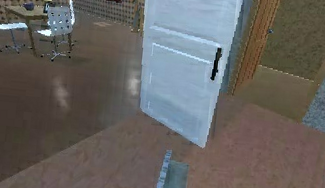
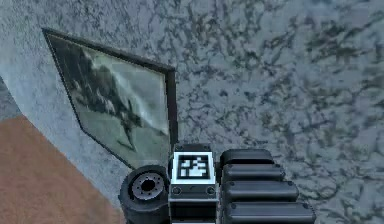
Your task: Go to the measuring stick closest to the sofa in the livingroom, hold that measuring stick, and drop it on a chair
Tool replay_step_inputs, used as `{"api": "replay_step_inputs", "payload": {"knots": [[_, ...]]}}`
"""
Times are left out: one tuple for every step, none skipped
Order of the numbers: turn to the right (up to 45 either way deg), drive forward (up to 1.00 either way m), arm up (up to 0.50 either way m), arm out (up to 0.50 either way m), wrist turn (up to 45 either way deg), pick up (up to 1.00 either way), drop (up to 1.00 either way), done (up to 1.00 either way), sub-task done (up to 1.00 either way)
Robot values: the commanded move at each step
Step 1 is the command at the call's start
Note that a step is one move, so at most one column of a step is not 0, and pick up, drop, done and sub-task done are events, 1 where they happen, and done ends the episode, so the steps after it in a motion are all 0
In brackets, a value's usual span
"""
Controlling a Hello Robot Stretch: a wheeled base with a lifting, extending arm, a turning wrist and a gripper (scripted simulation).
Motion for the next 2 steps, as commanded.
{"api": "replay_step_inputs", "payload": {"knots": [[-18.0,0.00,0.00,0.00,0.0,0.00,0.00,0.00,0.00],[0.0,0.45,0.00,0.00,0.0,0.00,0.00,0.00,0.00]]}}
